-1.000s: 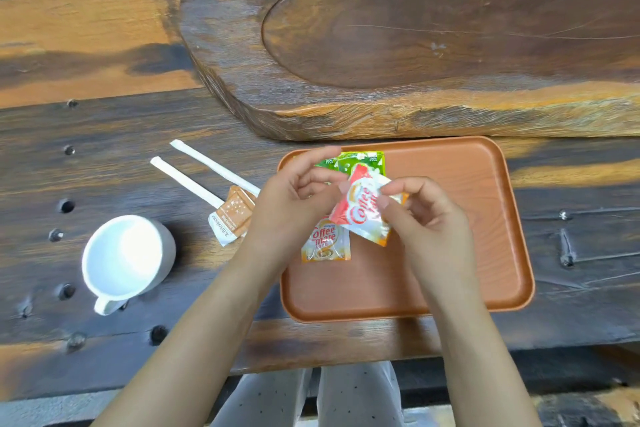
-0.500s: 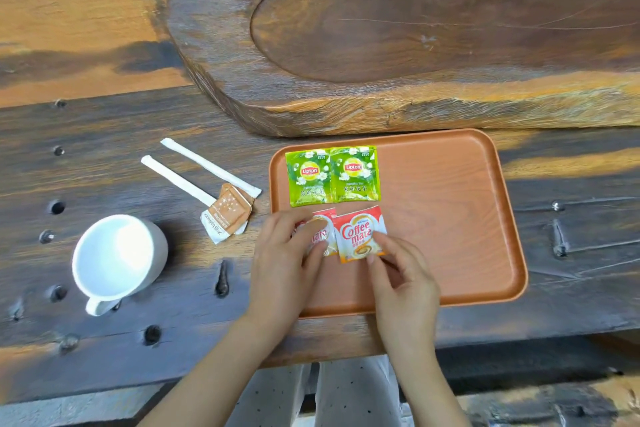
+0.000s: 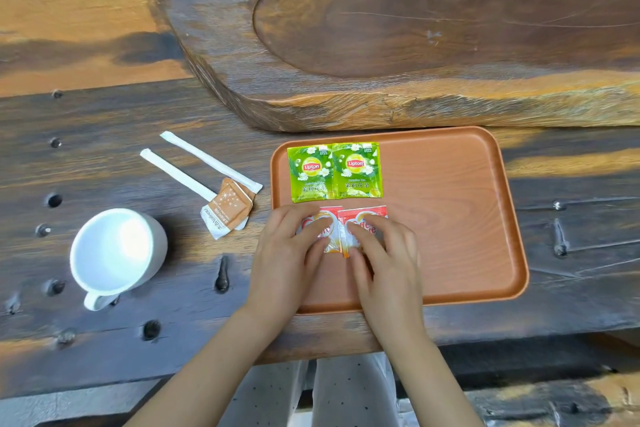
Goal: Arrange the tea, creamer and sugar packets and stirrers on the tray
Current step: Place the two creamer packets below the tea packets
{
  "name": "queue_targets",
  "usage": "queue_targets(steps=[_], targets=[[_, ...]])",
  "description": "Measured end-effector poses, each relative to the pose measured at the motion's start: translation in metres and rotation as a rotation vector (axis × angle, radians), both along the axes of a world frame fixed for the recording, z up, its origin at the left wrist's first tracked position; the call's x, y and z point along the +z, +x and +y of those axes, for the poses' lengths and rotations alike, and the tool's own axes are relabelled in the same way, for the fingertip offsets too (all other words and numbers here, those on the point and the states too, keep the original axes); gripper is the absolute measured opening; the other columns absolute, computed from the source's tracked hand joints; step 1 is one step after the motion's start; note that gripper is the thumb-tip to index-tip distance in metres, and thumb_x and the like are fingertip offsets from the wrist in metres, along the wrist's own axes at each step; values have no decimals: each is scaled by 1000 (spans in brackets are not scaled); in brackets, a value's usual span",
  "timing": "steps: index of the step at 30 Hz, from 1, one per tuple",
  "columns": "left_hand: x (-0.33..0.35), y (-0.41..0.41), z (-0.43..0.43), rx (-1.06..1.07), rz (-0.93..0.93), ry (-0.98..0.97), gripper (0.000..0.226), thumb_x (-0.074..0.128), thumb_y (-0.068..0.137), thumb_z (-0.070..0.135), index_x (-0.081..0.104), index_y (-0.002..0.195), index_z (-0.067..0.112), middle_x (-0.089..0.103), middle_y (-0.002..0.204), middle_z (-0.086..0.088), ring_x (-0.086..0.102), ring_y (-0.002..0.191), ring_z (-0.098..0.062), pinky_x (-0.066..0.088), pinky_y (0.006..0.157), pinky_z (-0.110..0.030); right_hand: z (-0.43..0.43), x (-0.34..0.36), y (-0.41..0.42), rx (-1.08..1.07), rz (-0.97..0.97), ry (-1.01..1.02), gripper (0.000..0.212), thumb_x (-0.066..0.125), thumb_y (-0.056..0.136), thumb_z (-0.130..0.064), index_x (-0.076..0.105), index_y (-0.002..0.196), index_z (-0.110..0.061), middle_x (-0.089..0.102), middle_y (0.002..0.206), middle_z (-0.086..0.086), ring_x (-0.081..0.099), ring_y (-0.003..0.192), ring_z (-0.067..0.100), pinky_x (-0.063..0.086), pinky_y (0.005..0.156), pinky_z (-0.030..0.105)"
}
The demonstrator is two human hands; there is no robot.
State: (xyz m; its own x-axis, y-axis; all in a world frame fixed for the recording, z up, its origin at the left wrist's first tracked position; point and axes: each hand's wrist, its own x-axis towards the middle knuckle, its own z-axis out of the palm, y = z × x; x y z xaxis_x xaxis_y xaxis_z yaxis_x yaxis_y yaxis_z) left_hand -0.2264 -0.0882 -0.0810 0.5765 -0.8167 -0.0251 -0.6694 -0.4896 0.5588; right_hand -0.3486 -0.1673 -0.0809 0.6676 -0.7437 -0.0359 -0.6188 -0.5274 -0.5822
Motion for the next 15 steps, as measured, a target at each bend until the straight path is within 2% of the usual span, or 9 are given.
queue_targets(steps=[11,15], targets=[[-1,1,-1,-12,10,0,21,67,80,11,71,100,11,67,108,-8,57,100,-28,42,86,-28,-4,-3,2,-8,7,33,30,66,83,-13,65,113,-18,59,119,6,51,109,26,40,93,36],[-1,2,-2,-16,10,12,22,68,79,10,70,100,10,67,108,-7,58,99,-29,43,85,-30,-6,-2,5,6,-5,39,29,66,82,-13,66,111,-18,59,118,6,49,107,25,44,91,40]])
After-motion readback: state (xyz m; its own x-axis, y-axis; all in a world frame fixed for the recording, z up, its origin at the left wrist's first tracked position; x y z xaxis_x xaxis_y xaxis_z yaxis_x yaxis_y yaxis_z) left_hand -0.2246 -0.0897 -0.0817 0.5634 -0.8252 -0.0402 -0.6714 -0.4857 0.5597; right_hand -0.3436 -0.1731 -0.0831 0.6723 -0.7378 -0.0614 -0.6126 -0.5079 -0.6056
